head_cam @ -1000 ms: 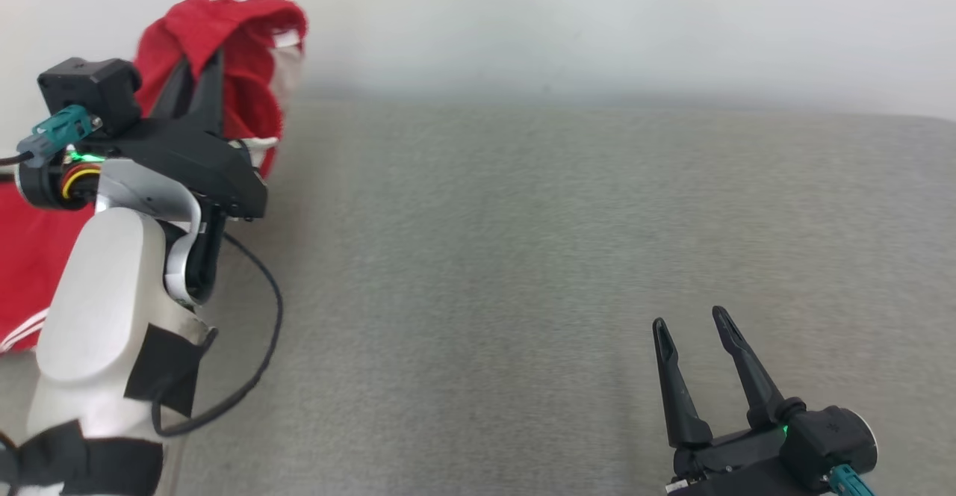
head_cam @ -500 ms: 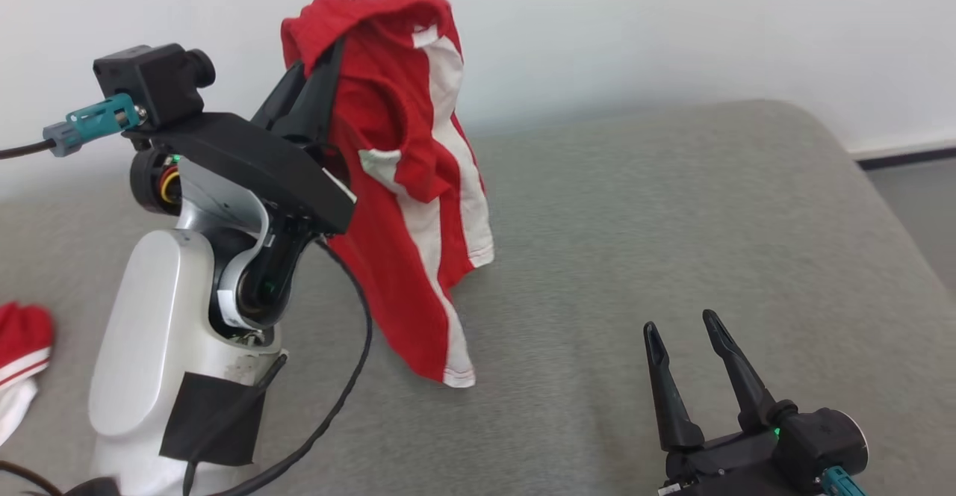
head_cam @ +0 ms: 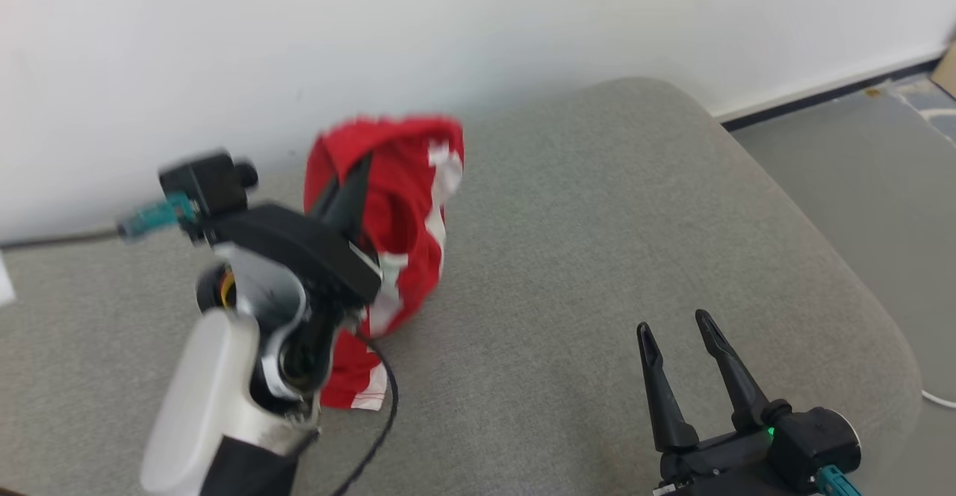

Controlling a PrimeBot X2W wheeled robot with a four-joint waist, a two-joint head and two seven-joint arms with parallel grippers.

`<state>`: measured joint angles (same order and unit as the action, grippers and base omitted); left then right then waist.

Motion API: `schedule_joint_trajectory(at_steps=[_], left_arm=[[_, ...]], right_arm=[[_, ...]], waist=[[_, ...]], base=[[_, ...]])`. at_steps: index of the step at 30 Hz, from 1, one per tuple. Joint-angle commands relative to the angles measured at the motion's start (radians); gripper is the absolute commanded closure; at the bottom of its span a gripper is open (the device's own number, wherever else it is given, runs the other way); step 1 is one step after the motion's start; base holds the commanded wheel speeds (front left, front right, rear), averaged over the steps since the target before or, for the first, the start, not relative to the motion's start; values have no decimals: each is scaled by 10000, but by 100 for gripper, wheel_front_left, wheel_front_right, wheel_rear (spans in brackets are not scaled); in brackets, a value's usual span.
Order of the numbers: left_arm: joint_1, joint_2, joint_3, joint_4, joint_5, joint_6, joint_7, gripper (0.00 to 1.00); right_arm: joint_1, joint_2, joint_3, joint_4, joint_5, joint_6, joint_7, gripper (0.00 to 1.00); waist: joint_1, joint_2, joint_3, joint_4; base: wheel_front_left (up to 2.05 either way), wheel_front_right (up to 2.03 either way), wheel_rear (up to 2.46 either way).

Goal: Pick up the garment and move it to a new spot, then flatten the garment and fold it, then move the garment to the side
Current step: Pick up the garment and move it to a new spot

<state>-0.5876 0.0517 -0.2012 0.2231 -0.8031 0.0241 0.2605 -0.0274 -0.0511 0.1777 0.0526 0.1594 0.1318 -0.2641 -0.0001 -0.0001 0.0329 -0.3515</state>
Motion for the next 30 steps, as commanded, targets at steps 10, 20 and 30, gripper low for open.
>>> schedule_joint_trajectory(at_steps=[10, 20, 30], left_arm=[[399, 0, -577, 2851, 422, 13, -2307, 100], [-422, -3, -836, 5875, 1177, -675, -4807, 55], [75, 271, -927, 5593, 2510, -709, -5258, 0]], right_arm=[[-156, 17, 21, -28, -152, -21, -2, 0], [-248, 11, 309, 48, -103, -21, -3, 0], [55, 12, 217, 93, -382, -21, -3, 0]], waist=[[1, 1, 1131, -146], [1, 1, 983, -53], [1, 1, 228, 804]], base=[[0, 0, 0], [0, 0, 0], [0, 0, 0]])
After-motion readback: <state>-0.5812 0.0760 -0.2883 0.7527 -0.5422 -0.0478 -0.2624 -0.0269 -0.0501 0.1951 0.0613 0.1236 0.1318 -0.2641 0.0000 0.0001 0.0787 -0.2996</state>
